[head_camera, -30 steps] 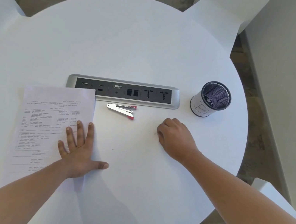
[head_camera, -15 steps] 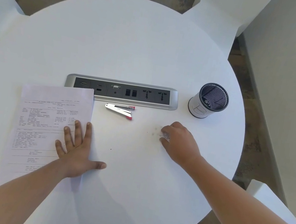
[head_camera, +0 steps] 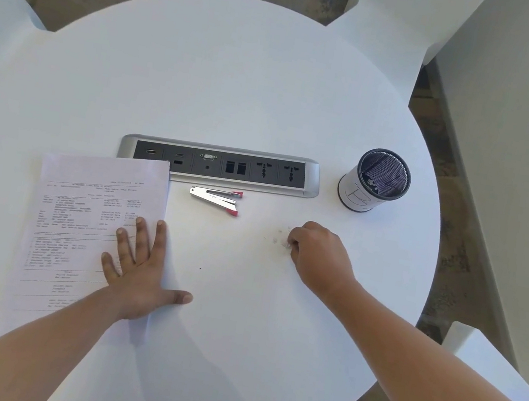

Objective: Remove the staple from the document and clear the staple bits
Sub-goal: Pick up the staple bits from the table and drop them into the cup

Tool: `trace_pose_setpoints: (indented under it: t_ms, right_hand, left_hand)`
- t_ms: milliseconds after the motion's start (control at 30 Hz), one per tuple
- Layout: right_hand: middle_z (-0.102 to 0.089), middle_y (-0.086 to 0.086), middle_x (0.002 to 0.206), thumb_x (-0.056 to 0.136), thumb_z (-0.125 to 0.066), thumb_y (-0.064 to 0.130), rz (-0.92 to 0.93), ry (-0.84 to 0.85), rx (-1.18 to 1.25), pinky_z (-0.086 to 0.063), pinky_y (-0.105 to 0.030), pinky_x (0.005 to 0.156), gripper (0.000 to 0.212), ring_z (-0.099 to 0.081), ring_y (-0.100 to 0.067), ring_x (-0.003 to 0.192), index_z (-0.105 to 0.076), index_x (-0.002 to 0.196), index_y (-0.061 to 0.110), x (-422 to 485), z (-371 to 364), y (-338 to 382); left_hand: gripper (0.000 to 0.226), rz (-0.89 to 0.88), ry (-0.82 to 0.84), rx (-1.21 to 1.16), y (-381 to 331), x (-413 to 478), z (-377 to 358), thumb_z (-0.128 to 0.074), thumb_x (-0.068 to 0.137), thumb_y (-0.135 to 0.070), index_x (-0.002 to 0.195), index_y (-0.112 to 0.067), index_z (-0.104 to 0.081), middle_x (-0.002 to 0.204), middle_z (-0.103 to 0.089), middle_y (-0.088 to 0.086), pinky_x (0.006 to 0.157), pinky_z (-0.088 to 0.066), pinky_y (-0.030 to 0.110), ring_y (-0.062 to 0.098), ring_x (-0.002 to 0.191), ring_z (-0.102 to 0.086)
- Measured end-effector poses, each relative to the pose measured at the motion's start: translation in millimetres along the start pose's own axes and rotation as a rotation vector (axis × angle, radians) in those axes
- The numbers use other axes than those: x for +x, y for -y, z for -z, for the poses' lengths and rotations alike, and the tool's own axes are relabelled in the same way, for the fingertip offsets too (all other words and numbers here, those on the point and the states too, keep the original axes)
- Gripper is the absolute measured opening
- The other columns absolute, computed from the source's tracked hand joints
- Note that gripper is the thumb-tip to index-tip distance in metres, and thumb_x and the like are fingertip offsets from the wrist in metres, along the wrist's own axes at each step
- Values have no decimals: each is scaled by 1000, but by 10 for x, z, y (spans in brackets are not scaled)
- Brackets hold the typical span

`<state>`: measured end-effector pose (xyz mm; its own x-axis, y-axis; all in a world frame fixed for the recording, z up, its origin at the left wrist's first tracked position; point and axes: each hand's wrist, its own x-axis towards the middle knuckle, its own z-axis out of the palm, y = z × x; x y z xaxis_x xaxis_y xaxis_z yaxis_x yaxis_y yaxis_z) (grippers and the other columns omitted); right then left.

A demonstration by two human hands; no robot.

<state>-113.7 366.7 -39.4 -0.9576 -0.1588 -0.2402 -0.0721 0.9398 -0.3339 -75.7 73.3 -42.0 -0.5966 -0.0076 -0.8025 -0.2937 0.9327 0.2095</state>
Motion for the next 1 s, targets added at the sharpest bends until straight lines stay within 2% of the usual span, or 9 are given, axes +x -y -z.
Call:
trace_pose_setpoints:
  t_ms: [333, 400, 467, 533, 600, 667, 733, 867, 1000]
  right_hand:
    - [-74, -1, 82, 77, -54, 4, -154, -51, 231, -50, -29, 66, 24, -65, -24, 76, -75, 82, 14, 45, 134, 55]
    - [-75, 3, 77, 76, -58, 3, -250, -66, 401, -53, -24, 64, 22, -67, -16, 74, -76, 80, 15, 61, 220, 83]
    - [-73, 7, 72, 75, -65, 4, -351, -77, 583, -49, -16, 54, 17, -65, -2, 62, -76, 76, 17, 80, 328, 98]
    - [-72, 4, 67, 75, -73, 4, -430, -90, 791, -47, -14, 50, 15, -62, -1, 55, -76, 73, 18, 93, 459, 104]
    - [-71, -3, 67, 76, -76, -1, -470, -120, 1063, -58, -21, 63, 15, -65, -10, 60, -74, 73, 13, 108, 635, 110]
    - [-70, -3, 63, 77, -75, -5, -476, -192, 1202, -60, -24, 73, 15, -65, -12, 60, -73, 73, 9, 125, 837, 69]
    - [-69, 0, 61, 77, -75, -4, -456, -282, 1133, -59, -23, 73, 18, -64, -11, 59, -73, 72, 13, 144, 1044, -31]
    - [-71, 2, 66, 76, -75, 7, -438, -413, 760, -55, -31, 66, 17, -65, -15, 64, -74, 70, 23, 214, 1331, -294]
    - [-70, 2, 69, 80, -69, 13, -397, -409, 400, -49, -23, 60, 8, -66, -17, 67, -76, 81, 18, 347, 1395, -506]
  left_hand:
    - [143, -8, 4, -3, 6, -16, 9, -73, 68, -71, 127, -38, 53, 138, 62, -1, 115, 14, 63, 34, 136, 49]
    - [143, -8, 7, -3, -2, -17, 13, -73, 69, -71, 127, -38, 54, 138, 62, -1, 115, 14, 63, 34, 136, 49]
    - [143, -11, 9, -6, -4, -22, 14, -72, 69, -71, 128, -37, 53, 139, 62, -1, 115, 14, 63, 34, 136, 49]
    - [142, -14, 13, -9, 0, -29, 16, -72, 70, -71, 128, -37, 53, 139, 62, -1, 115, 14, 63, 33, 136, 49]
    - [142, -17, 18, -8, 5, -37, 19, -71, 70, -71, 126, -37, 55, 138, 63, -2, 115, 15, 62, 33, 135, 50]
    - [142, -17, 22, -4, 5, -40, 25, -71, 71, -71, 125, -37, 55, 136, 64, -2, 115, 15, 62, 33, 135, 50]
    - [142, -17, 22, -6, 3, -37, 26, -71, 71, -70, 127, -37, 55, 134, 65, -2, 115, 16, 62, 33, 134, 51]
    - [142, -15, 22, -11, 4, -32, 27, -71, 71, -70, 128, -37, 54, 132, 66, -4, 115, 16, 62, 32, 133, 51]
    - [142, -14, 18, -20, 6, -29, 20, -72, 71, -70, 128, -37, 54, 133, 65, -4, 115, 16, 62, 33, 135, 50]
